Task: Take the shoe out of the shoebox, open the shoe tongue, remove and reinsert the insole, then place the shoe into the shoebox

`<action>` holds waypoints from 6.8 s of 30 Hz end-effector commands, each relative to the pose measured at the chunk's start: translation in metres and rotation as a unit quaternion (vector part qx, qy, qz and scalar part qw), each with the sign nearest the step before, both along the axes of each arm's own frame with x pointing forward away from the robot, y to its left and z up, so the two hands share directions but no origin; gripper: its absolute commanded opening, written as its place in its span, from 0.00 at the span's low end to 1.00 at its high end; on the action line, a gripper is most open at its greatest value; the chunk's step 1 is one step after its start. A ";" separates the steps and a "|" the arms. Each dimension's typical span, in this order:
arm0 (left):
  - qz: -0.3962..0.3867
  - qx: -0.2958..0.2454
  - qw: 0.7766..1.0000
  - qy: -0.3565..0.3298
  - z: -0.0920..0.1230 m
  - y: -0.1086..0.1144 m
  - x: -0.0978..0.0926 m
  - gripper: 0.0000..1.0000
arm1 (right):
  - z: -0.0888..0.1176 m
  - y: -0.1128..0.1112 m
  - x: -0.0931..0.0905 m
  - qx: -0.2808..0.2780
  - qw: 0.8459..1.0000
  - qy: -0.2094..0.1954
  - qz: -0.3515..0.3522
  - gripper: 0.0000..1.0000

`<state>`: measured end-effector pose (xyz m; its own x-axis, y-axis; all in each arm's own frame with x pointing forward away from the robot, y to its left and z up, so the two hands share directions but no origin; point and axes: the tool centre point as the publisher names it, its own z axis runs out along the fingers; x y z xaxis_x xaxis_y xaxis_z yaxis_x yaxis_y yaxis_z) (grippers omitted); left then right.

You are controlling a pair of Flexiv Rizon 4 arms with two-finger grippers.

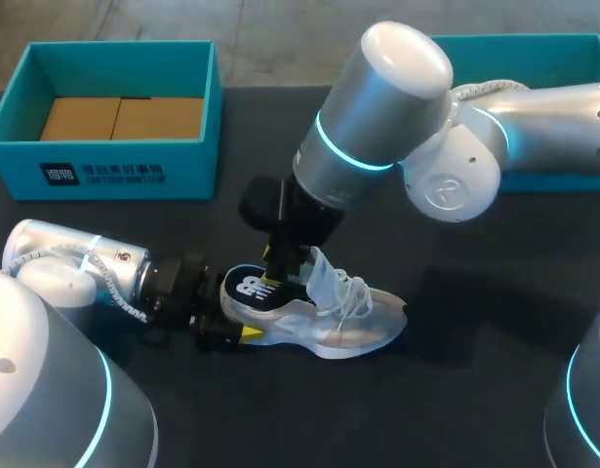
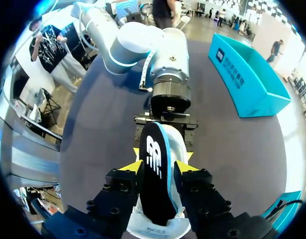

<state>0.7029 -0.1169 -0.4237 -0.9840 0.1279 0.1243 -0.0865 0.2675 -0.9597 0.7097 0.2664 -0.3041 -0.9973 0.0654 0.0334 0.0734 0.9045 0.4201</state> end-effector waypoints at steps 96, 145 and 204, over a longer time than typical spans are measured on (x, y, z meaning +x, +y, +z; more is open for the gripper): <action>-0.001 0.001 1.000 0.000 -0.002 0.000 0.003 0.00 | 0.076 -0.007 0.011 -0.101 0.995 0.001 0.006 1.00; -0.001 0.001 1.000 0.000 -0.002 0.000 0.003 0.00 | -0.002 0.006 0.018 0.008 0.984 0.147 0.099 0.49; -0.001 0.001 1.000 0.000 -0.002 0.000 0.003 0.00 | -0.043 0.004 0.002 0.054 0.963 0.230 0.132 0.33</action>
